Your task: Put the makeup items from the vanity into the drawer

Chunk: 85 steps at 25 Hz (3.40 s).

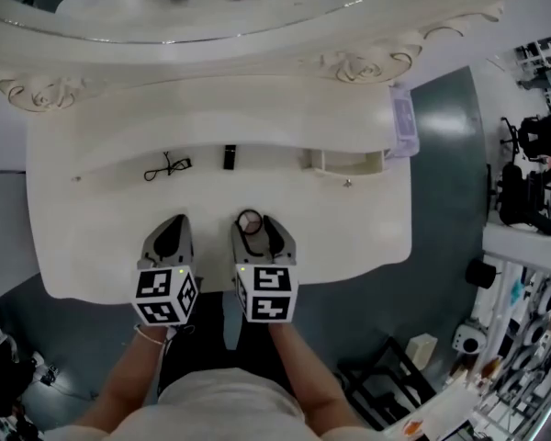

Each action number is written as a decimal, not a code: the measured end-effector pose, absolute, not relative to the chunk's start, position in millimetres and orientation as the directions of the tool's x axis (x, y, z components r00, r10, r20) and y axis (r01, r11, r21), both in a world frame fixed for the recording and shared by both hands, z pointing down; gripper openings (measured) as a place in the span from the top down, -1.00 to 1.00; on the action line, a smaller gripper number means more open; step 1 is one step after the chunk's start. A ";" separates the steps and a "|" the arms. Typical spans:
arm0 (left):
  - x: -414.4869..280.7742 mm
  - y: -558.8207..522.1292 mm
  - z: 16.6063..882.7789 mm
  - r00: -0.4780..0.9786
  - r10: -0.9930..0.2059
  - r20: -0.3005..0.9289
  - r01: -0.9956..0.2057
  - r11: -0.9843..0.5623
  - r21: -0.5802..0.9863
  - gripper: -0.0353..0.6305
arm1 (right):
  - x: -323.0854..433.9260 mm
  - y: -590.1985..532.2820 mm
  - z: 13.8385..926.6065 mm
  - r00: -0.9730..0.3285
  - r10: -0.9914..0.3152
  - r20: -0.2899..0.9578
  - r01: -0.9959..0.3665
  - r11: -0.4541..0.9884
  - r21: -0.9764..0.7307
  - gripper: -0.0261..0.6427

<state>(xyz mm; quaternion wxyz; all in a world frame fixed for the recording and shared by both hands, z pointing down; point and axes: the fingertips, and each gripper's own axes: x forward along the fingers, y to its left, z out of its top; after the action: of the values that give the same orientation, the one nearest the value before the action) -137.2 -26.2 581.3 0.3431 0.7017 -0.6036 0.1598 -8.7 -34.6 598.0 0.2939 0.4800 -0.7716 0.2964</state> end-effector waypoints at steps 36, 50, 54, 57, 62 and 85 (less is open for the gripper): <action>-81.7 -56.9 540.7 0.291 -0.747 0.598 -0.944 -0.121 0.308 0.88 | 47.5 -59.0 544.1 -0.285 -0.613 0.737 -0.941 0.324 -0.094 0.26; -21.8 -96.4 504.5 0.336 -0.754 0.564 -0.935 -0.196 0.295 0.88 | 115.3 -111.9 489.4 -0.254 -0.695 0.673 -0.960 0.264 -0.090 0.26; 1.7 -110.5 503.2 0.355 -0.747 0.562 -0.930 -0.218 0.297 0.88 | 128.2 -129.0 493.3 -0.264 -0.674 0.690 -0.956 0.275 -0.097 0.26; 18.2 -120.0 506.0 0.367 -0.741 0.562 -0.926 -0.230 0.300 0.88 | 136.5 -142.7 500.5 -0.273 -0.653 0.706 -0.953 0.285 -0.104 0.26; 30.7 -130.7 515.9 0.371 -0.723 0.582 -0.925 -0.232 0.301 0.88 | 140.2 -158.9 513.7 -0.295 -0.598 0.745 -0.942 0.311 -0.124 0.26; 29.5 -152.3 527.8 0.337 -0.717 0.610 -0.935 -0.178 0.308 0.88 | 129.4 -175.1 533.9 -0.373 -0.491 0.787 -0.905 0.377 -0.194 0.26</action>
<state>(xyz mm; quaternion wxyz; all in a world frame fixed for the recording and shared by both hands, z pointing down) 29.5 -152.3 527.8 0.3279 0.7491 -0.5510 0.1662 129.4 -175.1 533.9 0.3233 0.4569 -0.7643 0.3202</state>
